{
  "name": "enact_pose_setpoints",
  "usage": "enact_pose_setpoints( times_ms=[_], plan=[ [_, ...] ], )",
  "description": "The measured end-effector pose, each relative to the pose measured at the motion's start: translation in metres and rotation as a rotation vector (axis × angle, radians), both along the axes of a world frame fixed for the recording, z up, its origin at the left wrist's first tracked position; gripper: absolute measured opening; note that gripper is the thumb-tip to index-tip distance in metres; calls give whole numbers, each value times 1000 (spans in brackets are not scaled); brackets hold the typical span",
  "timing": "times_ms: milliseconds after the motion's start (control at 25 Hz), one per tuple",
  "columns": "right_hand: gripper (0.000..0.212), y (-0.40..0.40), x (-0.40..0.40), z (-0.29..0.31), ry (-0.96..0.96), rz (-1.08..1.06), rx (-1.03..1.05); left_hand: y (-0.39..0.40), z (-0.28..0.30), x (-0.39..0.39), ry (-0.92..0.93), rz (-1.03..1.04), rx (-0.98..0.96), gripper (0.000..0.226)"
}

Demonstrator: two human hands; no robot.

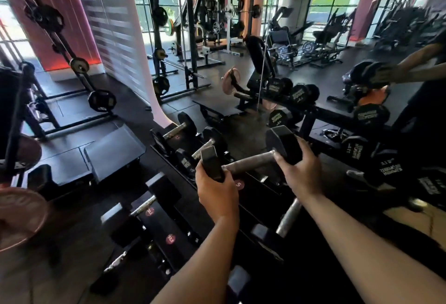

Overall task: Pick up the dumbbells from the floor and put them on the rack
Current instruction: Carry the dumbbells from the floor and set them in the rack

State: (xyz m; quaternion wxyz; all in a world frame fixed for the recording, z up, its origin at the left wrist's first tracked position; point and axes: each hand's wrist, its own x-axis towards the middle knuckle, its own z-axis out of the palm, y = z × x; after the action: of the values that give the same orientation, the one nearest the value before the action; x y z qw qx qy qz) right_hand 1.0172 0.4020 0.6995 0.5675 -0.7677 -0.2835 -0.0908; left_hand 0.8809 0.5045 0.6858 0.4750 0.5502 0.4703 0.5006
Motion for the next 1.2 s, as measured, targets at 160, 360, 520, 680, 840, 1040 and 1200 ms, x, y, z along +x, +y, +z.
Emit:
enact_pose_setpoints(
  times_ms=[160, 360, 520, 680, 840, 1040, 1200],
  plan=[
    [56, 37, 34, -9, -16, 59, -120, 24, -24, 26, -19, 36, -95, 41],
    [52, 63, 63, -28, -22, 124, -247, 38, -59, 51, 0, 81, -201, 43],
    [52, 76, 82, -46, -6, 157, -319, 44, -80, 66, 9, 91, -226, 46],
    [49, 87, 102, -67, -20, 180, -392, 46, -98, 80, 44, 98, -279, 53],
    [55, 101, 120, -92, -15, 213, -457, 46, -117, 93, 93, 115, -346, 58],
    [53, 109, 136, -130, 53, 222, -511, 43, -140, 108, 140, 160, -403, 61],
    [54, 124, 149, -133, 122, 248, -525, 51, -141, 123, 157, 208, -418, 61]
  ],
)
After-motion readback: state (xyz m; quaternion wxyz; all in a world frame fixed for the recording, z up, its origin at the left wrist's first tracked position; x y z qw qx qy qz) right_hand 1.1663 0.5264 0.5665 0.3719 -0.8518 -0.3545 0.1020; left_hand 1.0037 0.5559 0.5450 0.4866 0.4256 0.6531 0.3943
